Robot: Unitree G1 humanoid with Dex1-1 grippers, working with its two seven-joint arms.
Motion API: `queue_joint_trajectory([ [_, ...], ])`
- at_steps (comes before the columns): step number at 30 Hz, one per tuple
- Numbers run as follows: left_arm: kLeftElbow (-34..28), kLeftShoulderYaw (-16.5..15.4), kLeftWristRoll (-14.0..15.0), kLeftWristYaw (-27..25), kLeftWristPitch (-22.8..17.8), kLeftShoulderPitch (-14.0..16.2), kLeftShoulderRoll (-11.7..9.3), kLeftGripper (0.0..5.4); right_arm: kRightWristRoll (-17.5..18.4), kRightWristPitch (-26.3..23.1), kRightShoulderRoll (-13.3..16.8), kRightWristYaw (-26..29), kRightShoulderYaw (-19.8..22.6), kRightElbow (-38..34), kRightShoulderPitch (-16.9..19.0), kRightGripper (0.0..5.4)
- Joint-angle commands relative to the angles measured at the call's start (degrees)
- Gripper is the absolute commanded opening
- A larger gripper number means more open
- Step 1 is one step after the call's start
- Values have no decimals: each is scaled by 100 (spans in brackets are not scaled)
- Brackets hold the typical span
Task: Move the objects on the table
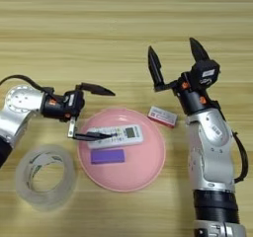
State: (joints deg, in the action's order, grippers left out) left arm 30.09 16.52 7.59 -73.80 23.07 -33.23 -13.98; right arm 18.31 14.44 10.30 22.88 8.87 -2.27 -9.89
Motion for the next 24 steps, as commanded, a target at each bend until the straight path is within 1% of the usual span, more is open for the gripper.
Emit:
queue_joint_trajectory([
  [1, -473, -69, 156, -32, -223, 111, -214, 538, -2, 26, -2, -6, -9, 41, -21, 540],
  [2, -530, -82, 171, -37, -253, 116, -257, 538, -3, 28, -2, -5, -9, 48, -24, 540],
  [6, -773, -141, 233, -116, -396, 137, -542, 538, -13, 36, -1, -8, -9, 87, -45, 540],
  [11, -1168, -253, 366, -182, -543, 248, -882, 538, -31, 62, -21, -16, -25, 143, -60, 540],
  [15, -1624, -376, 593, -292, -750, 385, -1182, 538, -87, 139, -29, -29, -32, 263, -85, 540],
  [17, -1794, -430, 658, -313, -820, 454, -1304, 538, -143, 207, -24, -53, -31, 326, -101, 540],
  [21, -1967, -462, 708, -436, -924, 677, -1607, 538, -553, 538, -19, -226, -69, 569, -101, 540],
  [24, -2049, -463, 713, -535, -1003, 810, -1775, 538, -739, 693, -61, -398, -75, 717, -105, 540],
])
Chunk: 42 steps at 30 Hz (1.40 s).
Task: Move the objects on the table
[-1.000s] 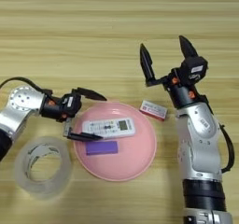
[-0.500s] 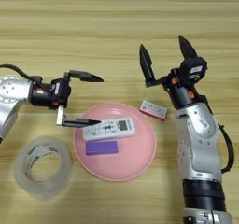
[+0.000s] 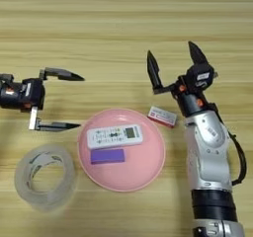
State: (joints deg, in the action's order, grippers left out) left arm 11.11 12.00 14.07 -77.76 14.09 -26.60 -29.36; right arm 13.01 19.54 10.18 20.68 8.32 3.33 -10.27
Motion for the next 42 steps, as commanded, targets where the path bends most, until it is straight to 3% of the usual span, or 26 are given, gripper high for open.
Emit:
queue_joint_trajectory([
  [1, -174, -7, 69, -184, -138, 198, -300, 538, -291, 249, -56, -244, -24, 206, -70, 540],
  [8, -318, 39, -15, -463, -260, 644, -721, 538, -623, 506, -95, -641, -7, 443, -96, 540],
  [14, -220, 130, -195, -446, -212, 784, -839, 538, -943, 662, -100, -1093, 49, 679, -142, 540],
  [27, 286, 553, -672, -427, -17, 710, -768, 538, -1480, 682, -63, -1866, 62, 997, -207, 540],
  [42, 504, 827, -811, -386, 175, 603, -687, 387, -1481, 689, -59, -1952, 6, 1003, -214, 540],
])
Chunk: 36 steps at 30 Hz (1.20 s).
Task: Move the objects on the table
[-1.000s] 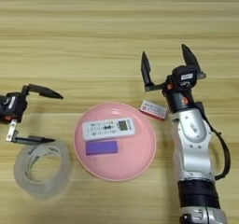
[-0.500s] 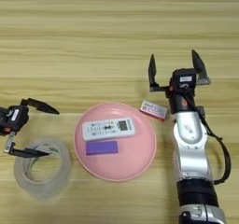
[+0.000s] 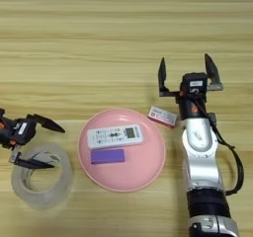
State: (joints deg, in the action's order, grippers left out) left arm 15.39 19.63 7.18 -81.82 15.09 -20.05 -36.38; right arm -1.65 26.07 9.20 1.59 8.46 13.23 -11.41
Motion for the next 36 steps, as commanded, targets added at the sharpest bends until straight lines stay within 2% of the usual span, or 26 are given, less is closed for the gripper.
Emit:
queue_joint_trajectory([
  [1, 82, 63, -123, 23, 82, -56, 21, 385, -17, 36, 40, -44, -8, 14, -101, 540],
  [6, 134, 60, -116, 35, 135, -86, 46, 322, -23, 39, 39, -52, -10, 37, -114, 540],
  [23, 315, 67, -129, 43, 262, -179, 144, 162, -35, 69, 52, -53, -17, 95, -148, 540],
  [36, 491, 57, -200, 138, 349, -270, 227, 153, -28, 93, 65, -47, -10, 138, -183, 540],
])
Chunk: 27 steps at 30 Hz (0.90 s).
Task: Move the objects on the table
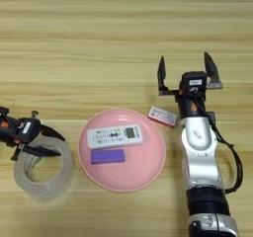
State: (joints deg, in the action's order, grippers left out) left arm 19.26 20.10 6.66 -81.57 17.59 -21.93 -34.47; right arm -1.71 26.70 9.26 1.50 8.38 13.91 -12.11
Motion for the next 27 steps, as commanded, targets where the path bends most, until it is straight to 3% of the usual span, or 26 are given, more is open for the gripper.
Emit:
queue_joint_trajectory([
  [1, 127, 10, -156, 121, 109, -97, 42, 153, -22, 33, 62, -38, 0, 76, -118, 540],
  [6, 353, 24, -191, 134, 159, -203, 79, 153, -18, 50, 69, -41, 10, 122, -149, 540],
  [15, 1727, -52, -477, 460, 483, -899, 312, 153, 6, 65, 84, -15, 12, 168, -178, 540],
  [27, 2876, -21, -833, 733, 998, -1523, 546, 153, 4, 61, 73, -12, -15, 150, -142, 540],
])
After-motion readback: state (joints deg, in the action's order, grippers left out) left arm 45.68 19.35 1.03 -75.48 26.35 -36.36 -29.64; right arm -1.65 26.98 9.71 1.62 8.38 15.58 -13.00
